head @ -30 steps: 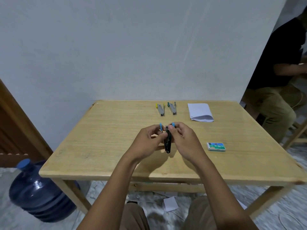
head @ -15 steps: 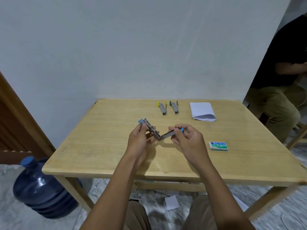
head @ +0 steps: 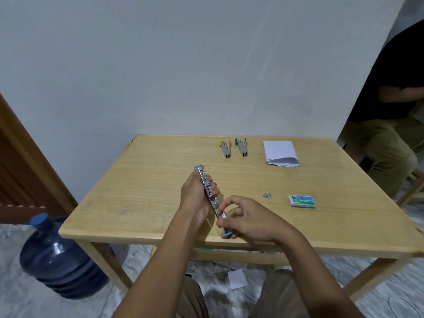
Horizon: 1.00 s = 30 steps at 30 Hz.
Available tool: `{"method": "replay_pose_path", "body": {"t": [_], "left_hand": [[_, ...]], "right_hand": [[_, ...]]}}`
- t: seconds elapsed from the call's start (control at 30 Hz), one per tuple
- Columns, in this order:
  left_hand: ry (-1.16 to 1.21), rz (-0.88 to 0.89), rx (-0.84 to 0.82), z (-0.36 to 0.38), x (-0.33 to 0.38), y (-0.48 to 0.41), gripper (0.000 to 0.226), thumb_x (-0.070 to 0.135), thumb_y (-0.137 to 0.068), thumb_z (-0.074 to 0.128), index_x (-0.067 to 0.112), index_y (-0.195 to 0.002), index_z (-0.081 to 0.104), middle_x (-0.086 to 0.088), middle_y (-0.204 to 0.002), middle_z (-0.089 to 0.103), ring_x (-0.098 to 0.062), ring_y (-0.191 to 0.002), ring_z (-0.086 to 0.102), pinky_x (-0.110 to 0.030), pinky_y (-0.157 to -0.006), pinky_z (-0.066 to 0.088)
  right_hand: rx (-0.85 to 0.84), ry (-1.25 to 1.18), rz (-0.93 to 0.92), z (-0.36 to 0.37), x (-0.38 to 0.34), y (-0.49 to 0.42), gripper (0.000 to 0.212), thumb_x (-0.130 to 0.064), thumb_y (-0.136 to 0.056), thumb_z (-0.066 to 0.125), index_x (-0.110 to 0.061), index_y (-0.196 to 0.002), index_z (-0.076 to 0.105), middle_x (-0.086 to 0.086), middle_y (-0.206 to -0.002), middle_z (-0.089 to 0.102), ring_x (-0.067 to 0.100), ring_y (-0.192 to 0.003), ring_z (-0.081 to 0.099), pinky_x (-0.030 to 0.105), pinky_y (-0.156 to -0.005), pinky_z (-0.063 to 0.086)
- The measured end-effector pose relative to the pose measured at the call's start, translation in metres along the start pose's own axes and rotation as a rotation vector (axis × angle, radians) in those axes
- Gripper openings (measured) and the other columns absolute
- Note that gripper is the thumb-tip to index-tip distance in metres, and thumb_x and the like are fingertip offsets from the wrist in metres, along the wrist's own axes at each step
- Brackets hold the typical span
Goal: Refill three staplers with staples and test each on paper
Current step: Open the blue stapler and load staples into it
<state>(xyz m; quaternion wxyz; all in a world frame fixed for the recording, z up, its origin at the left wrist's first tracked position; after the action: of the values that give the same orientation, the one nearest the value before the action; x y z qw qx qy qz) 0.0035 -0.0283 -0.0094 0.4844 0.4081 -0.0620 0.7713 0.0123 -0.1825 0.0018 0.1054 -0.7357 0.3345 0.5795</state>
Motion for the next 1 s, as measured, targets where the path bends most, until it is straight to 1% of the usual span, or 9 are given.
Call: {"method": "replay_pose_path", "body": {"t": [0.07, 0.13, 0.2, 0.27, 0.37, 0.53, 0.77, 0.87, 1.0], "left_hand": [[-0.054, -0.004, -0.024, 0.003, 0.002, 0.001, 0.009, 0.008, -0.098, 0.05, 0.01, -0.098, 0.059, -0.004, -0.059, 0.05, -0.013, -0.04, 0.037, -0.021, -0.037, 0.029], [-0.121, 0.0, -0.049, 0.005, 0.003, 0.003, 0.014, 0.007, -0.099, 0.045, 0.01, -0.099, 0.059, -0.004, -0.059, 0.05, -0.012, -0.039, 0.036, -0.019, -0.035, 0.026], [-0.19, -0.009, -0.083, 0.007, 0.003, 0.004, 0.017, 0.01, -0.099, 0.044, 0.009, -0.102, 0.061, -0.004, -0.062, 0.049, -0.012, -0.04, 0.036, -0.019, -0.034, 0.025], [-0.252, -0.031, -0.131, 0.008, 0.002, 0.007, 0.019, 0.014, -0.1, 0.046, 0.007, -0.106, 0.063, -0.005, -0.064, 0.05, -0.012, -0.041, 0.036, -0.02, -0.035, 0.025], [-0.323, -0.057, -0.186, 0.009, 0.001, 0.01, 0.026, 0.02, -0.099, 0.049, 0.003, -0.11, 0.066, -0.003, -0.062, 0.048, -0.013, -0.044, 0.038, -0.023, -0.036, 0.026], [-0.342, -0.112, -0.22, 0.007, 0.002, 0.01, 0.04, 0.024, -0.104, 0.044, -0.009, -0.121, 0.06, -0.003, -0.052, 0.046, -0.014, -0.041, 0.041, -0.024, -0.036, 0.031], [-0.379, -0.105, -0.193, 0.001, -0.003, 0.007, 0.038, 0.027, -0.105, 0.042, -0.003, -0.096, 0.062, -0.005, -0.048, 0.047, -0.015, -0.036, 0.039, -0.03, -0.049, 0.036], [-0.356, -0.131, -0.189, 0.0, -0.004, 0.009, 0.035, 0.026, -0.105, 0.043, -0.001, -0.098, 0.066, -0.008, -0.055, 0.059, -0.014, -0.035, 0.039, -0.025, -0.039, 0.038], [-0.339, -0.15, -0.165, 0.002, -0.007, 0.013, 0.033, 0.024, -0.104, 0.045, -0.001, -0.103, 0.066, -0.009, -0.062, 0.067, -0.014, -0.038, 0.042, -0.021, -0.035, 0.037]], "right_hand": [[0.04, 0.065, -0.014, -0.008, -0.007, -0.003, 0.014, -0.017, -0.092, 0.067, -0.018, -0.104, 0.06, 0.013, -0.091, 0.074, 0.02, -0.075, 0.073, 0.036, -0.08, 0.058], [0.169, 0.08, -0.108, -0.014, -0.015, -0.008, 0.008, -0.018, -0.095, 0.063, -0.022, -0.101, 0.062, 0.003, -0.09, 0.073, 0.02, -0.076, 0.073, 0.038, -0.078, 0.059], [0.362, 0.177, -0.246, -0.017, -0.023, -0.014, 0.012, -0.024, -0.096, 0.062, -0.032, -0.105, 0.063, -0.016, -0.089, 0.07, 0.013, -0.075, 0.069, 0.035, -0.072, 0.057], [0.47, 0.305, -0.332, -0.016, -0.028, -0.02, 0.023, -0.031, -0.096, 0.059, -0.039, -0.117, 0.062, -0.025, -0.095, 0.066, 0.002, -0.078, 0.063, 0.03, -0.074, 0.053], [0.503, 0.445, -0.372, -0.011, -0.029, -0.026, 0.03, -0.033, -0.097, 0.057, -0.039, -0.126, 0.061, -0.019, -0.106, 0.063, 0.002, -0.082, 0.062, 0.031, -0.078, 0.051], [0.546, 0.477, -0.401, -0.01, -0.027, -0.03, 0.024, -0.027, -0.095, 0.062, -0.029, -0.118, 0.069, -0.014, -0.1, 0.067, 0.006, -0.076, 0.065, 0.032, -0.079, 0.052], [0.546, 0.479, -0.387, -0.005, -0.019, -0.031, 0.017, -0.027, -0.094, 0.063, -0.025, -0.106, 0.074, -0.013, -0.098, 0.068, -0.005, -0.075, 0.063, 0.02, -0.074, 0.047], [0.54, 0.46, -0.387, -0.002, -0.015, -0.029, 0.017, -0.025, -0.093, 0.065, -0.021, -0.107, 0.074, -0.008, -0.103, 0.07, 0.003, -0.081, 0.066, 0.029, -0.081, 0.052], [0.543, 0.401, -0.387, 0.001, -0.012, -0.027, 0.013, -0.021, -0.092, 0.067, -0.016, -0.102, 0.074, -0.004, -0.102, 0.067, 0.01, -0.078, 0.07, 0.039, -0.079, 0.056]]}}
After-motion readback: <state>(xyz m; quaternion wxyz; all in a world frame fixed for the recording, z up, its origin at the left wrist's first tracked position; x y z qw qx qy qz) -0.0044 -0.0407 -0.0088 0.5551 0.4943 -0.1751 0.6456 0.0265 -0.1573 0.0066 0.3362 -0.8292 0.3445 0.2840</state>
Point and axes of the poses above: each hand's wrist, its own y-axis away from the middle knuckle, its own z-axis out of the palm, x = y × z, the point moved 1 cm from there along -y, towards the middle knuckle
